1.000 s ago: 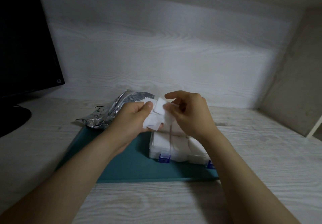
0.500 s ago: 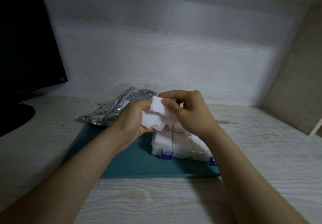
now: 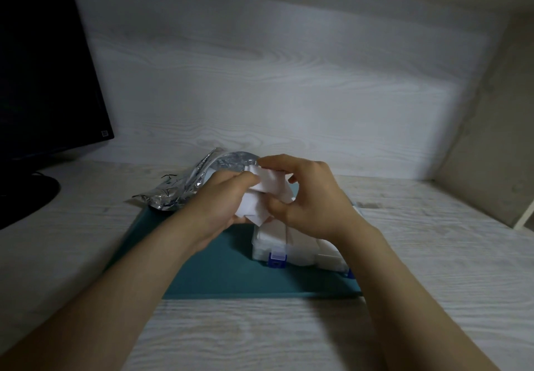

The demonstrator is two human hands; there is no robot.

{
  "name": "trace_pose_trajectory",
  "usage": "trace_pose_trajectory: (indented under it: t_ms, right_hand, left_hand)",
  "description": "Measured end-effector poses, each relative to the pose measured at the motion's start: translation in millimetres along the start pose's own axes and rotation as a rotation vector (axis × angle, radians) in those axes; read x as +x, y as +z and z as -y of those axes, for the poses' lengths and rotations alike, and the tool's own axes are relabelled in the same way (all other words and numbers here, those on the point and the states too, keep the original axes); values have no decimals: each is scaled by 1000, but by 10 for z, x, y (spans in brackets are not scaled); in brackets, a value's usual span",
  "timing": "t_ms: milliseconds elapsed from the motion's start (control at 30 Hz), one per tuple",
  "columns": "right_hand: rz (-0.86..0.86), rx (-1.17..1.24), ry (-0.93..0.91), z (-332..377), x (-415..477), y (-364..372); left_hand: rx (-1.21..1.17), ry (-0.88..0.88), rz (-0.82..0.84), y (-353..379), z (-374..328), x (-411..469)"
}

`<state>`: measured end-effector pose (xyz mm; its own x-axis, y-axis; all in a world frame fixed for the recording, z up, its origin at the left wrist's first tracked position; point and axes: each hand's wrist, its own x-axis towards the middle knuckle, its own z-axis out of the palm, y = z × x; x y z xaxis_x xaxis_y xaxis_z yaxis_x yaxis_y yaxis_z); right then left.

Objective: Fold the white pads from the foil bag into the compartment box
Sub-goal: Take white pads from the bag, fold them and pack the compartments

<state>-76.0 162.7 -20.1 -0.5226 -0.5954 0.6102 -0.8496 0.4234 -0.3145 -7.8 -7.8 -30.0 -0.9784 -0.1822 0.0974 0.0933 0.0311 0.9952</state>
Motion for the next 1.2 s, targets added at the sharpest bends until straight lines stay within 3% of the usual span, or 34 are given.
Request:
trace_pose_trajectory:
  t_ms: [200, 533, 767, 933, 1033, 1200]
  right_hand:
    - [17, -12, -63, 60, -13, -5]
    - [-84, 152, 111, 17, 20, -54]
    - [-321, 586, 547, 30, -17, -237]
    - [-397, 455, 642, -126, -201, -359]
    - [-406, 399, 685, -154, -421, -471]
    - [-270, 190, 714, -103, -775, -456]
  left_hand:
    - [27, 31, 105, 14, -39, -30]
    - [93, 19, 23, -17, 60, 45]
    - [540, 492, -279, 166, 179, -66]
    - [619, 718, -282, 310, 300, -116]
    - [646, 761, -258, 379, 327, -131]
    - [648, 783, -234, 451, 355, -164]
